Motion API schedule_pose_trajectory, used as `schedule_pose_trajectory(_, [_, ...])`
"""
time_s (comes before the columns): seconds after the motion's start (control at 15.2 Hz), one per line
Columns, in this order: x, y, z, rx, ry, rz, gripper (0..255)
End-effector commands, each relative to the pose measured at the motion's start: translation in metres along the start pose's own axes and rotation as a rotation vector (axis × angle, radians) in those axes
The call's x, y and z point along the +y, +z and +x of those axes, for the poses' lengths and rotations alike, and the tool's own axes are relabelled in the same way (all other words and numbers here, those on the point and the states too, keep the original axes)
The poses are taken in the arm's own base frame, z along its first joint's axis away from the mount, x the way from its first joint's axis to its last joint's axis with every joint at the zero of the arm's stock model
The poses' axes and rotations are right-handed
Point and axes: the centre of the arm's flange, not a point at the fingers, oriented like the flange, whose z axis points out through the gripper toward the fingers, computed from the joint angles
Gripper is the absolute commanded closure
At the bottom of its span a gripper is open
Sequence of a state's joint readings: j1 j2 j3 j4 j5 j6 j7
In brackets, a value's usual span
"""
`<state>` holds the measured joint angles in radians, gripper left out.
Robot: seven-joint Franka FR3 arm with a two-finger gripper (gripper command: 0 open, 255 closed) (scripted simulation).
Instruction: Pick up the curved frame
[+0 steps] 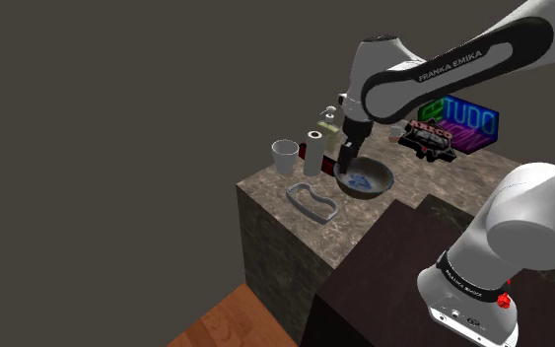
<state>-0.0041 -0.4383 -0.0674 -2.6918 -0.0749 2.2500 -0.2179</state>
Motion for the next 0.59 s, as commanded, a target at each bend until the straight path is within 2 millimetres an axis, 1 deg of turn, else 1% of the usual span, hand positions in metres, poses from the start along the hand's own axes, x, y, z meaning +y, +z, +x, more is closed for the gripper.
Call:
schedule_pose_trajectory(0.0, [0.006, 0.026, 0.006, 0.007, -0.013, -0.005, 0])
schedule_pose_trajectory(0.53, [0.029, 0.122, 0.042, 0.023, -0.063, -0.023, 0])
